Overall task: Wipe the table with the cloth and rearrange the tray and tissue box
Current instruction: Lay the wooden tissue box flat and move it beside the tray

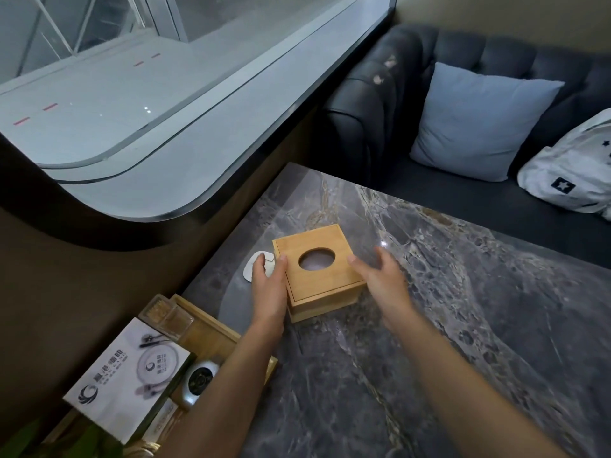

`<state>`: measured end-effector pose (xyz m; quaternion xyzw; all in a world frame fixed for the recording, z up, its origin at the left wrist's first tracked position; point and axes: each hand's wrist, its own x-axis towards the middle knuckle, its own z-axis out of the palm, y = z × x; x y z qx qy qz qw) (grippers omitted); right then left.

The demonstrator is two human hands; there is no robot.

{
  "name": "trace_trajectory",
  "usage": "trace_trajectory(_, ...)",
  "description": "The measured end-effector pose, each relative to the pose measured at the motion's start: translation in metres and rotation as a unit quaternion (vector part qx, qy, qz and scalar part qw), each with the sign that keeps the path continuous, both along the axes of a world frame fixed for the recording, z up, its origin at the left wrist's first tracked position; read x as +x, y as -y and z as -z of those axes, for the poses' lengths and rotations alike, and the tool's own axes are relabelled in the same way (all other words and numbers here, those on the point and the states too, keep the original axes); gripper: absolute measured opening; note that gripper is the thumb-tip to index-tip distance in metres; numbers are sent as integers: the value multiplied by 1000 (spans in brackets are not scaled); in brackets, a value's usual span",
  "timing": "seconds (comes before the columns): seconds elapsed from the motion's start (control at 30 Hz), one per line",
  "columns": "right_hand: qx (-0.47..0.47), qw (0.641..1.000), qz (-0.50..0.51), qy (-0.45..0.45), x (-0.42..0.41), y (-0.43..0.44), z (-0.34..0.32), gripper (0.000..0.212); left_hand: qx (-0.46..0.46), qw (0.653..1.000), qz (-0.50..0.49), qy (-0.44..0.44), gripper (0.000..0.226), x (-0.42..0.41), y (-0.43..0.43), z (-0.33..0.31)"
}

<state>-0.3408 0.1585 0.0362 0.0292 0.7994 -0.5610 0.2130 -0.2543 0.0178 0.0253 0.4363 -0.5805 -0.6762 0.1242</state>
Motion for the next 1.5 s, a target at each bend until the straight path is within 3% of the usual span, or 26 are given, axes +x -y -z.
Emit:
trace_trajectory(0.07, -44, 996, -3, 76, 9, -1, 14, 75, -5, 1000, -3, -17, 60, -8, 9, -3)
trace_trajectory(0.13, -104, 988, -14, 117, 18, 2, 22, 61, 16, 999, 3, -36, 58, -16, 16, -7)
trace_trajectory(0.27, -146, 983, -53, 99, 24, 9, 25, 36, 29, 999, 27, -25, 28, -22, 18, -12)
trace_trajectory(0.4, -161, 976, -109, 99, 21, 15, 24, 26, 8, 999, -33, -5, 27, -13, 27, -10)
trace_trajectory(0.53, -150, 973, -129, 120, 16, 34, 24, 23, -27, 989, -140, 44, 26, 6, 18, -10)
trace_trajectory(0.63, -131, 974, -139, 121, 12, 45, 22, 22, -44, 983, -166, 62, 28, 19, 12, -10)
trace_trajectory(0.77, -96, 974, -183, 89, 6, 44, 16, 25, -75, 986, -123, 89, 24, 32, 15, -10)
trace_trajectory(0.93, -71, 989, -92, 91, 9, 47, 17, 50, -80, 991, -42, 96, 27, 50, 18, -8)
trace_trajectory(1.0, -89, 989, -68, 100, 18, 46, 21, 52, -90, 991, -30, 98, 29, 54, 18, -7)
trace_trajectory(1.07, -129, 982, -68, 120, 26, 43, 25, 50, -67, 993, -34, 90, 31, 52, 17, -5)
trace_trajectory(1.17, -140, 981, -84, 109, 31, 38, 29, 39, 37, 994, -95, 47, 33, 41, 14, -6)
trace_trajectory(1.23, -129, 983, -89, 98, 32, 34, 30, 31, 29, 992, -118, 28, 32, 29, 24, -9)
trace_trajectory(1.5, -8, 984, -170, 59, 54, 41, 25, 56, -68, 987, 132, 61, 26, -7, 85, -23)
